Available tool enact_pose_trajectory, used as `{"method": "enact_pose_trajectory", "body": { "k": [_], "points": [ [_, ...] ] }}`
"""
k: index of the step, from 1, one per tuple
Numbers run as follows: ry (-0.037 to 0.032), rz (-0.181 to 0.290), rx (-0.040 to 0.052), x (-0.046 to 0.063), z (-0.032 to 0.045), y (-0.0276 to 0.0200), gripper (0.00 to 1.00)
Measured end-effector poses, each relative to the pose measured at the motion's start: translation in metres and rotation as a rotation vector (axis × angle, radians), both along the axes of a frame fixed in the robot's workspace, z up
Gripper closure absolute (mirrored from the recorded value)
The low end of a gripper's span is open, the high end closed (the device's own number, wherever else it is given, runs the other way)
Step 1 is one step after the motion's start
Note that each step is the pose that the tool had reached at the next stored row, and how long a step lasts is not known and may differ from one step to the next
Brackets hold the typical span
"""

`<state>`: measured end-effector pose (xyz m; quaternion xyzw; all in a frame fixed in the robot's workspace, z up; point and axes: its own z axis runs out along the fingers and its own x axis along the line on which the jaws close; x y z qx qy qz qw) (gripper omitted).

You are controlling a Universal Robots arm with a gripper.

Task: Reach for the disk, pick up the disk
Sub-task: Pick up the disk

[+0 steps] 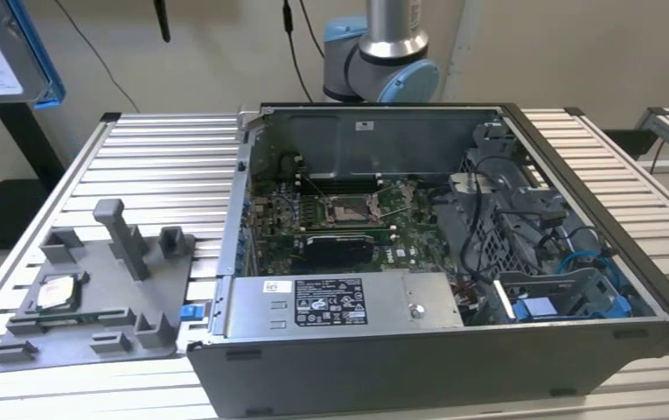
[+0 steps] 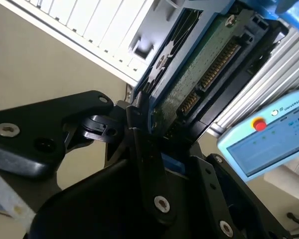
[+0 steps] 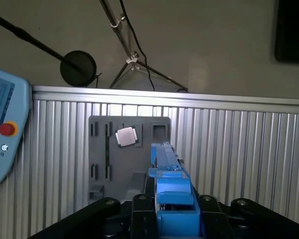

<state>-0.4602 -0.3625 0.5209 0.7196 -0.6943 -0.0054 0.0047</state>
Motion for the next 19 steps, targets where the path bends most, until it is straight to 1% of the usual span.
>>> {"method": "enact_pose_trajectory", "body": {
  "k": [13, 16, 19],
  "points": [
    [0.0000, 0.000, 0.0000, 0.000, 0.0245, 0.0000, 1.00],
    [0.0000, 0.000, 0.0000, 0.000, 0.0278, 0.0000, 1.00],
    [-0.0001, 0.000, 0.0002, 0.000, 0.0289, 0.0000, 1.00]
  ]
}}
